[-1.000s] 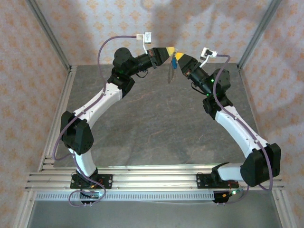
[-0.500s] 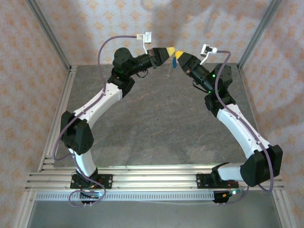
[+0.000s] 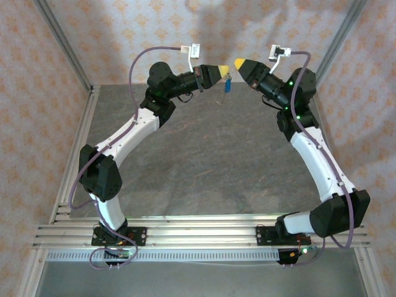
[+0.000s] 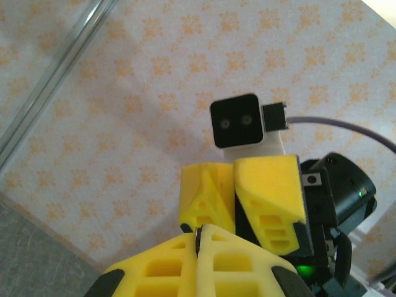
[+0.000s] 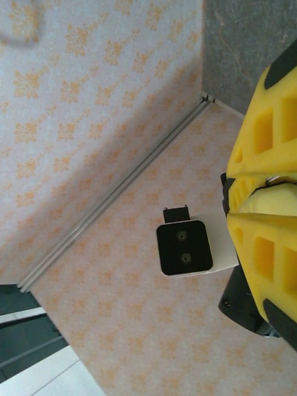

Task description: Put the keys on the keyring

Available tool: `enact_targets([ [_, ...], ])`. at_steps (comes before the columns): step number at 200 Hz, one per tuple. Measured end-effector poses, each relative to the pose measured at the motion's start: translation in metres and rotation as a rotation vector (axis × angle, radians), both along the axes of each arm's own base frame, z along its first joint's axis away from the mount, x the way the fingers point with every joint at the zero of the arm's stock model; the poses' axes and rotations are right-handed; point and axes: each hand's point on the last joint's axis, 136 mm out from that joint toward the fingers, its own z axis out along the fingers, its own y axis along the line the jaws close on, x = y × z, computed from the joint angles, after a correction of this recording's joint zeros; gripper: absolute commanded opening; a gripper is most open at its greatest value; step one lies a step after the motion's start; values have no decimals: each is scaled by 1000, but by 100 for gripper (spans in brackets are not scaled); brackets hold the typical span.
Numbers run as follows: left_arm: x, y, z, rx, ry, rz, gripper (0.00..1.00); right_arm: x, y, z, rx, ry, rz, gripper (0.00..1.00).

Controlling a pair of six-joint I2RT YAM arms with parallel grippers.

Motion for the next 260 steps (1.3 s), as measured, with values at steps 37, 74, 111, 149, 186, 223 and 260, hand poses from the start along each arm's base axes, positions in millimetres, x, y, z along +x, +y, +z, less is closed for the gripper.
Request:
enact_targets([
  [37,-3,-3,-9,45,-2,-21,0,-5,-3,-6,-107,2,41,28],
  [74,-6,-6,-15,88,-9,-47,0,-9,-7,-21,-215,26,99,27],
  [111,-8,-7,-13,100,-21,-52,0,-9,-2,-46,-269,79,171,21],
  [149,-5,-5,-20,119,4,-47,0,-5,1,-56,-270,104,207,20],
  [186,-5,-5,-21,120,6,-47,0,-7,2,-55,-265,101,220,19],
  [223,-5,-5,-21,120,6,-46,0,-7,3,-50,-245,102,226,18],
  [260,-6,-6,-20,120,6,-50,0,-6,3,-43,-219,93,228,18],
])
